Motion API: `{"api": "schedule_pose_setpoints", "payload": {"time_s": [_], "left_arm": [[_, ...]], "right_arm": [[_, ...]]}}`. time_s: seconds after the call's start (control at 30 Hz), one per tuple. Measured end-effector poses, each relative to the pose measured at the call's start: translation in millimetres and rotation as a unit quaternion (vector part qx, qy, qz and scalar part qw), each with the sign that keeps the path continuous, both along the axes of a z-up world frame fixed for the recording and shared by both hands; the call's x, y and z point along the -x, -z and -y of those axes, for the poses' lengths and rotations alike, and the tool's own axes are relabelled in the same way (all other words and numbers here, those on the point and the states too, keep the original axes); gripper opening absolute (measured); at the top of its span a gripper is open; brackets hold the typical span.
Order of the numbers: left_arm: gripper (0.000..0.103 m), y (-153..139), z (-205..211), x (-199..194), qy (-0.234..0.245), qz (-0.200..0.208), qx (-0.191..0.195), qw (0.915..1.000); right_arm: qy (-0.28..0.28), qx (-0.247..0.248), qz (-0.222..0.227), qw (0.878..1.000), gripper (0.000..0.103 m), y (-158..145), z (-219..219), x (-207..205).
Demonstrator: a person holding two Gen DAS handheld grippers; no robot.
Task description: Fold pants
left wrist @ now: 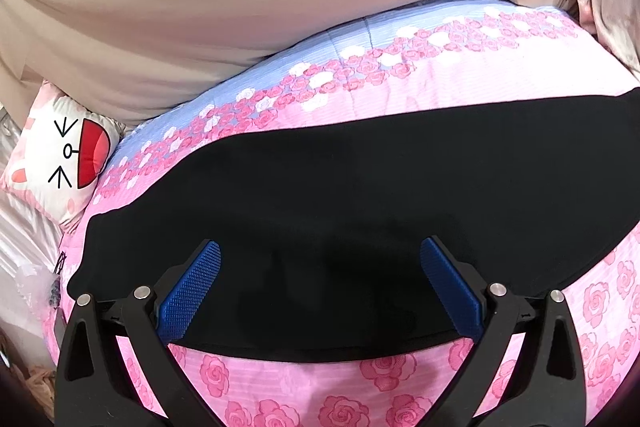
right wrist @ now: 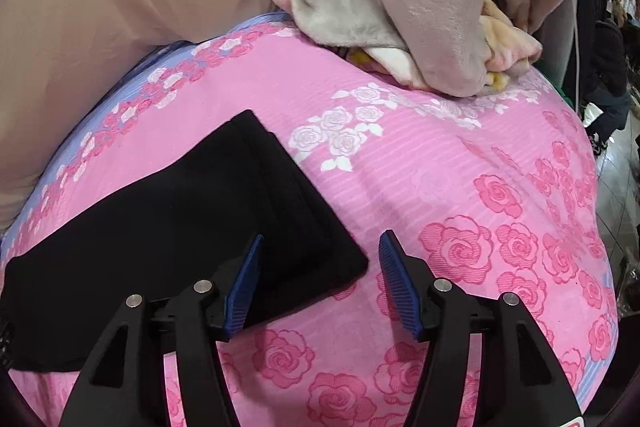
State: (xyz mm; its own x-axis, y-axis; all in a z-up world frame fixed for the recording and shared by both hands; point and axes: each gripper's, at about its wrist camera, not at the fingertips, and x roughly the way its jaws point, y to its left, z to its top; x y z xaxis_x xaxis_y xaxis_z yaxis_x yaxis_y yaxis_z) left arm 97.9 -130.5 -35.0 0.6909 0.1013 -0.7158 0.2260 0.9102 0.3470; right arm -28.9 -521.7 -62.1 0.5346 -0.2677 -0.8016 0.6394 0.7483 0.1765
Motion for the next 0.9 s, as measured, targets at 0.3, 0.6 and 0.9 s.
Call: {"api": "schedule_pose_setpoints", "payload": {"time_s": [0.3,0.6,0.9], "left_arm": [[0.098,2,1,0,0.006,-0.002,-0.001,1.0000],[0.098,3,-41,-6,-0.030,-0.007,0.017,0.9994],[0.098,5,-67,-11,-0.053,-0.015,0.036,0.9978]], "right_arm": [[-0.017,-0.050,0.027,0.998,0.025,2,0,-4],[0.024,0.011,0.046,0.999,0.051,-27,-14,11],[-0.014,0.058,-0.021,0.998,0.010,-14,-26,-21]]}}
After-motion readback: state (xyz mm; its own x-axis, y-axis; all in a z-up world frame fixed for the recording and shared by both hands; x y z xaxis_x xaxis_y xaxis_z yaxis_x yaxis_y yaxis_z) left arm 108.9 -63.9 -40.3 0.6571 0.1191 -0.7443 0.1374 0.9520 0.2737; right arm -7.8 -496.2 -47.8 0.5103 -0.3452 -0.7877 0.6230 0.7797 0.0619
